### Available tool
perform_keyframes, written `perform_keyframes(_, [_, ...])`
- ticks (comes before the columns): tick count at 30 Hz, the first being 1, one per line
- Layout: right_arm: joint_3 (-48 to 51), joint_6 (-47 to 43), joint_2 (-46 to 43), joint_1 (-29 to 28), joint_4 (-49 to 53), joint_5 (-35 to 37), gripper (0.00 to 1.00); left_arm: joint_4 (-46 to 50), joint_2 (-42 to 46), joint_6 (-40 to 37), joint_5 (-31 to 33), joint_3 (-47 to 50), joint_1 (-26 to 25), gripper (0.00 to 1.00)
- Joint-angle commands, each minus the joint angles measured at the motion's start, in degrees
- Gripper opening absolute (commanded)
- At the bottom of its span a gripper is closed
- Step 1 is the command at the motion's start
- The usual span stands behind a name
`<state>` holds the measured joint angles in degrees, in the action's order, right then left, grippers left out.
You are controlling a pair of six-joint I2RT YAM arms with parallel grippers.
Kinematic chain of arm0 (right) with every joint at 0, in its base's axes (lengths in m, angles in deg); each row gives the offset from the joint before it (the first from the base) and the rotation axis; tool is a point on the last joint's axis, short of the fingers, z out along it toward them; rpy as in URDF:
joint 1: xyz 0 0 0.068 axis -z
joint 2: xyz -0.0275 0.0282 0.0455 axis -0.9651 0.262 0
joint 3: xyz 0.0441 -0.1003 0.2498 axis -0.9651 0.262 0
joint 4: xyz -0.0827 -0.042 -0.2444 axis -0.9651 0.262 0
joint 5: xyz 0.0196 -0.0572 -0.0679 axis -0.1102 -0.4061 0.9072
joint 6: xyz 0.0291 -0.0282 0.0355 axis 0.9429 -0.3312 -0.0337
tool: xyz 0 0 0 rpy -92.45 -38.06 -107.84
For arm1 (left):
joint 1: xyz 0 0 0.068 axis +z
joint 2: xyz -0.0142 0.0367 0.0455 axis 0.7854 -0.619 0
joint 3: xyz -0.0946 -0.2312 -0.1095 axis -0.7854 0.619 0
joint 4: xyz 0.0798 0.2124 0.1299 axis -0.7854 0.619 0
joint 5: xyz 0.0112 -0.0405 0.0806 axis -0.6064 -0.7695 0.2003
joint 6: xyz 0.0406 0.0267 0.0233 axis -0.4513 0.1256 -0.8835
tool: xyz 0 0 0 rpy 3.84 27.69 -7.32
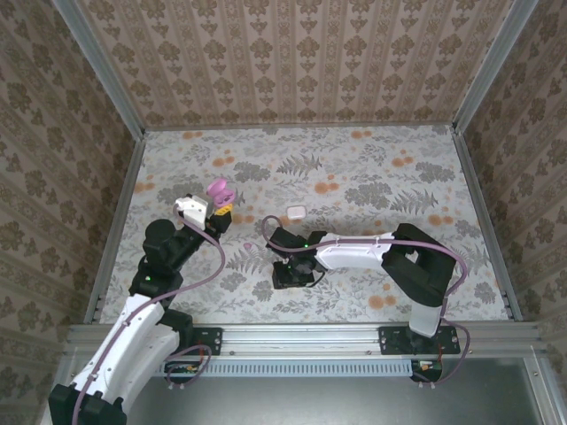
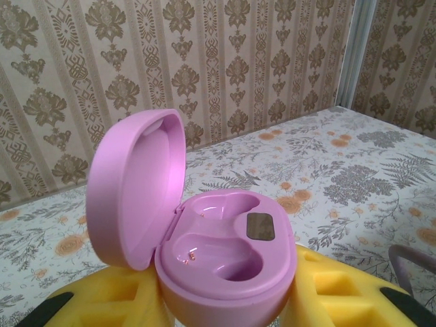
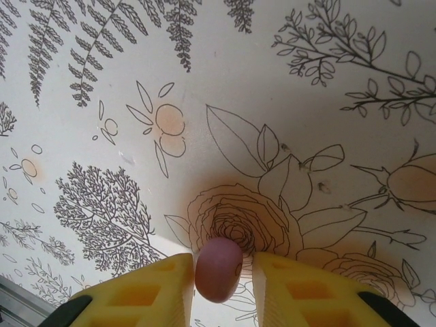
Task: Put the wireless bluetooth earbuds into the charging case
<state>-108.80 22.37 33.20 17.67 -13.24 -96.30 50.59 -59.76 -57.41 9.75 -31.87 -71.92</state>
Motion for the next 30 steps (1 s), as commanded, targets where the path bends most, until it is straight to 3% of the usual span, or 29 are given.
perform_keyframes(1, [-1.3,-0.05,2.3,0.5,0.8,-0.09,0.3,-0.44,0.68,0.27,-0.85,0.25,0.15,0.37])
perform_keyframes(12, [-1.81,0.62,4.25,0.36,-2.63,-3.87,0.29,-0.38,0.61,0.29,-0.8,0.38,0.12,0.37])
perform_keyframes(22, [-9.46,-2.03,8.52,-1.56,8.05,0.79,0.28,-0.36,0.75,0.36,-0.93,0.27,0.12,0.37])
perform_keyframes(30, [-9.81,-1.63,8.13,-2.01,5.52,0.38,0.26,-0.35,0.83,0.3,-0.75,0.22,0.12,0.37])
